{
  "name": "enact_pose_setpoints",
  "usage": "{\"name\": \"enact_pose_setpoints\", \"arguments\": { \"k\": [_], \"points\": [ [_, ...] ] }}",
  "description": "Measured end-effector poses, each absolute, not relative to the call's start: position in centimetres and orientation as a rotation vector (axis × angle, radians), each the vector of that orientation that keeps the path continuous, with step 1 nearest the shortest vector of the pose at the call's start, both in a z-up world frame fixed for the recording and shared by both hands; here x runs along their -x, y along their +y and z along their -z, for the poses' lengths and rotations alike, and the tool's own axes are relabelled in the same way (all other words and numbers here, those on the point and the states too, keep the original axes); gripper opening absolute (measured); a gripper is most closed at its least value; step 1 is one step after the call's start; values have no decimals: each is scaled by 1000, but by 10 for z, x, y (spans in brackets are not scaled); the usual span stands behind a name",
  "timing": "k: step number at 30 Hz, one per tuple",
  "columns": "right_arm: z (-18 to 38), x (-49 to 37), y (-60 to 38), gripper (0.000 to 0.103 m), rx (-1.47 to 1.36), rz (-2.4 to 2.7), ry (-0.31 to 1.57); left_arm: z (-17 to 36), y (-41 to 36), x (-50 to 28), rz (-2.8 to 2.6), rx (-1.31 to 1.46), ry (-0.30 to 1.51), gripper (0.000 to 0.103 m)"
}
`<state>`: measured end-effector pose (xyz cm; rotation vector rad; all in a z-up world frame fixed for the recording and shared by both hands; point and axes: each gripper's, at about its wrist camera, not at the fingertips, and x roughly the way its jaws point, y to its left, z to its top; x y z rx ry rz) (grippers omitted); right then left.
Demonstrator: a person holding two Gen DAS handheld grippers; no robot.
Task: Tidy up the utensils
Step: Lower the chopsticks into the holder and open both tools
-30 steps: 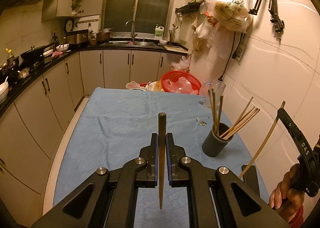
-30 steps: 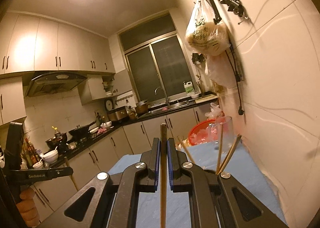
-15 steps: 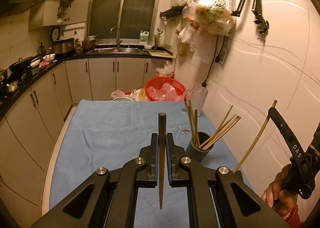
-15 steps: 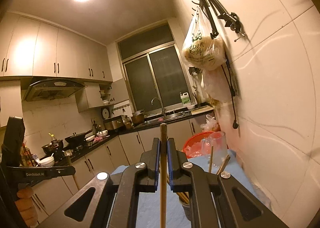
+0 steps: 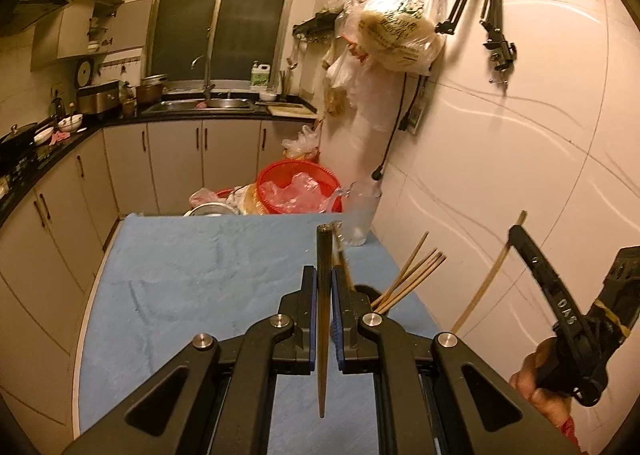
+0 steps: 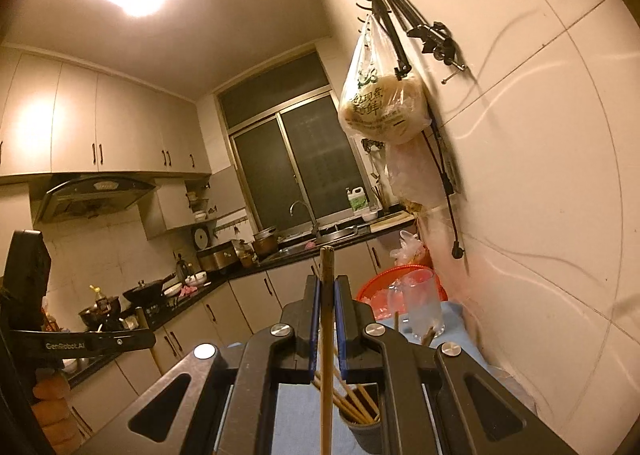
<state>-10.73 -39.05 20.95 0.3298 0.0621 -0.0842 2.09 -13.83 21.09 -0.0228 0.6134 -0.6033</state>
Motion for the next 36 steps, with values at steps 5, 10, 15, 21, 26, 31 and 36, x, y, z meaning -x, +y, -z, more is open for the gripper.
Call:
{"name": "enact_pose_setpoints", "arguments": {
  "k": [5,10,15,21,26,31,36],
  "points": [
    [-216,96,-400,8,-337,86,38,-231,-150,-24,641,35,577,8],
    [-226,82,-405,8,-325,100,4,-249,-171,-35,676,48,555,8],
    [-230,58,-407,8,-282,140,-13,-260,-198,-46,689,35,508,8],
    [-223,30,-415,8,-232,189,-16,-248,-222,-66,679,17,477,8],
    [-206,12,-415,8,-205,201,-15,-218,-236,-95,680,42,502,8],
    [-185,-2,-417,8,-193,217,-1,-189,-247,-118,687,62,544,8],
    [-167,-8,-417,8,-186,206,28,-166,-256,-121,683,28,567,8]
  ]
}}
